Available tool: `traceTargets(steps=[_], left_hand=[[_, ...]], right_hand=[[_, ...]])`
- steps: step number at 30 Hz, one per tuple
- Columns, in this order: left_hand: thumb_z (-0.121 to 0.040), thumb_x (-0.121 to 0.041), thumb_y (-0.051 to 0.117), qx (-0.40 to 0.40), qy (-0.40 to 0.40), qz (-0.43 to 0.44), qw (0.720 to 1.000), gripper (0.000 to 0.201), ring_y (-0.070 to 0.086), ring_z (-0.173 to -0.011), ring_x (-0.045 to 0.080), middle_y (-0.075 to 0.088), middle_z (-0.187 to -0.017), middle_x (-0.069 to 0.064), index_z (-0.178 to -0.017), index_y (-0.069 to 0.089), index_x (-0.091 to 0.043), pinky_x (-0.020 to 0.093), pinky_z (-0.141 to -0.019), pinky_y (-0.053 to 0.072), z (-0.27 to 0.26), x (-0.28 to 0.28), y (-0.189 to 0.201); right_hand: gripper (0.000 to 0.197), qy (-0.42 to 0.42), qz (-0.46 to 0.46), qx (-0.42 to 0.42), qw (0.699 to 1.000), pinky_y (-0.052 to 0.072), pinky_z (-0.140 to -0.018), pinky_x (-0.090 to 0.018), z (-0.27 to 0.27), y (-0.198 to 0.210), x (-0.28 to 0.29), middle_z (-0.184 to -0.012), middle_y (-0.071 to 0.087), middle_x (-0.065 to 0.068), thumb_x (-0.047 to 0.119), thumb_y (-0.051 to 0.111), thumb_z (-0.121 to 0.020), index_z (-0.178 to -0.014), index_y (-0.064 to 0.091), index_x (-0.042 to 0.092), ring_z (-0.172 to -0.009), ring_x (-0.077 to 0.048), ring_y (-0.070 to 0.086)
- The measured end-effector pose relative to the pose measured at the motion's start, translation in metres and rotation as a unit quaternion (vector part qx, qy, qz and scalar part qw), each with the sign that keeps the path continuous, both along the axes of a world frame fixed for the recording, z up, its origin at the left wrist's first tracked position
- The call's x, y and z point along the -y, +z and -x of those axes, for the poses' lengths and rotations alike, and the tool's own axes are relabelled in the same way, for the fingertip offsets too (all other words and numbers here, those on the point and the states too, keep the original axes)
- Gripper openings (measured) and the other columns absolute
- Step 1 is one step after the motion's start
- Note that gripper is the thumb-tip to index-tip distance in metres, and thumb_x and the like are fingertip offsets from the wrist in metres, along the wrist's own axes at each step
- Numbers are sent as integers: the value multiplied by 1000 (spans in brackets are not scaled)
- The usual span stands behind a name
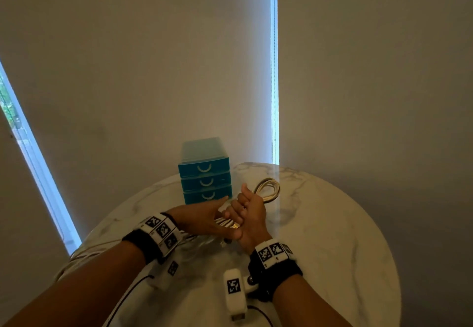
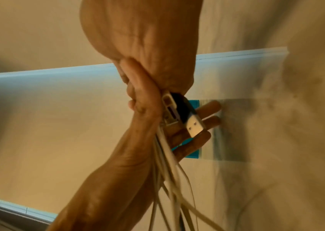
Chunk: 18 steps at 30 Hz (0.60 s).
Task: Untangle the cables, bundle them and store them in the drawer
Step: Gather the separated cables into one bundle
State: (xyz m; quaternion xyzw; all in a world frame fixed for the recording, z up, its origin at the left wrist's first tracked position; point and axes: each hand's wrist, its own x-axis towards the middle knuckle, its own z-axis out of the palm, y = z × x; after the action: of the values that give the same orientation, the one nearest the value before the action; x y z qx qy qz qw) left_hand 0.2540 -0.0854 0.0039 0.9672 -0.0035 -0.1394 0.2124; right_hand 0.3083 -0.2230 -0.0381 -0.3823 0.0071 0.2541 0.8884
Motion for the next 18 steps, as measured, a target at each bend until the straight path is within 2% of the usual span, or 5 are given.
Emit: traceTargets(steps=[1,3,8,14,18], left_hand=[[-85,-69,75,-14,-11,20,1000,72,63,-129,15,66,-139,-13,-144,57,-33,34,-118,43,-2,-2,-1],[-84,-68,78,-50,-37,56,996,59,76,-105,21,80,-115,-4,-123,73,-24,39,-105,57,-6,-7,0],[-91,-36,81,-70,-14,71,995,33,78,-103,32,82,-106,7,-114,77,-14,41,-90,65,-10,-15,6],[-97,-39,76,-46,-10,31,998,30,81,-89,22,82,-106,-2,-120,72,-20,29,-76,64,-2,2,-2],[-93,-58,75,-84,8,-25,996,51,77,-99,14,78,-115,-7,-132,60,-28,31,-97,56,11,-15,3]], right_hand=[[60,7,-12,9,1000,41,-51,-32,-1,-2,-1,-43,36,-1,38,55,-109,-53,47,18,-34,-14,31],[64,22,-29,13,999,45,-53,-32,-1,-3,-2,-41,35,0,37,52,-111,-50,44,19,-34,-14,32],[59,64,-96,12,993,56,-64,-36,0,-1,-4,-42,35,-2,37,53,-111,-57,38,19,-44,-20,42],[59,32,-67,17,997,31,-49,-31,-7,-8,-9,-45,30,3,40,57,-108,-56,37,22,-37,-13,26],[56,-52,3,28,998,31,-44,-27,-10,-3,-4,-50,28,2,35,71,-98,-56,35,25,-40,-15,26]])
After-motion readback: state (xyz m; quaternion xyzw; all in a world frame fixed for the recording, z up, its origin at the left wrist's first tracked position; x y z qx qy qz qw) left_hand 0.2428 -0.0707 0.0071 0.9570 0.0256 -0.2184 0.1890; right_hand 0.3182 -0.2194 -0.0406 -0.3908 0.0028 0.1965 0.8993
